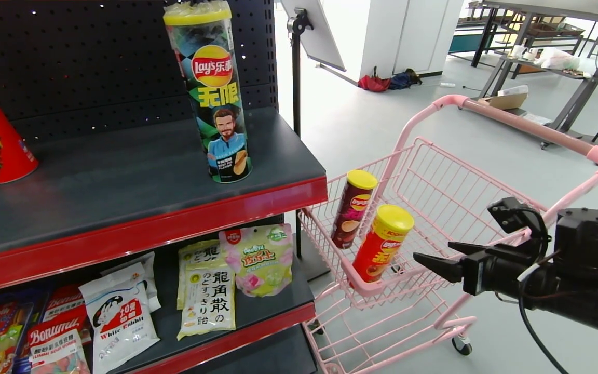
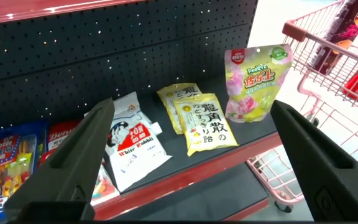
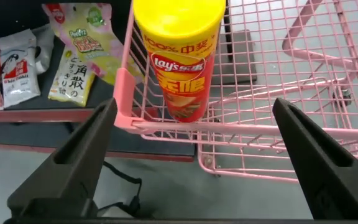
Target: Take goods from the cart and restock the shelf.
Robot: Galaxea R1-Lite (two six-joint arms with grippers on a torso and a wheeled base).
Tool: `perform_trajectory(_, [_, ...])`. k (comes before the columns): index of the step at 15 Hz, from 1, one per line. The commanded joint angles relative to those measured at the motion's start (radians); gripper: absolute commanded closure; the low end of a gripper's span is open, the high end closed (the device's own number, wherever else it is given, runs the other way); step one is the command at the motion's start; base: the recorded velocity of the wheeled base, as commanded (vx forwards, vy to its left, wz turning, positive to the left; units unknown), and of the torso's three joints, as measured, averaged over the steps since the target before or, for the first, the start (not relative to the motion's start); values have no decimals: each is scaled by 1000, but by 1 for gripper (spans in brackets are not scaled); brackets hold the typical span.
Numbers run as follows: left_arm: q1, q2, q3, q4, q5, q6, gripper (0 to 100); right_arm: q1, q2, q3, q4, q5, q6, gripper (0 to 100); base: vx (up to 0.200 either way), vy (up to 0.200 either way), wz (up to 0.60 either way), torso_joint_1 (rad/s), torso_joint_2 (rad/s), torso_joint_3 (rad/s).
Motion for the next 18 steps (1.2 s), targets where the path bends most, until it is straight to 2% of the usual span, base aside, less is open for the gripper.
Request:
perform_trajectory(1, [0, 1, 0, 0, 0, 1, 0, 19, 114, -13, -35, 2, 3, 0, 0, 0, 0, 0, 0, 0])
perform_trajectory(4, [0, 1, 0, 0, 0, 6, 0, 78, 160, -92, -61, 1, 79, 0, 0, 0, 0, 0, 0, 0])
perform_trajectory(7, [0, 1, 0, -2, 0, 30, 0, 92, 212, -141, -63, 1, 85, 0, 0, 0, 0, 0, 0, 0])
perform_trajectory(13, [0, 1, 0, 0, 2, 21, 0, 90, 352, -237, -147, -33, 78, 0, 0, 0, 0, 0, 0, 0])
perform_trajectory(18, [0, 1, -2, 0, 3, 11, 0, 92, 416, -297, -153, -34, 78, 0, 0, 0, 0, 0, 0, 0])
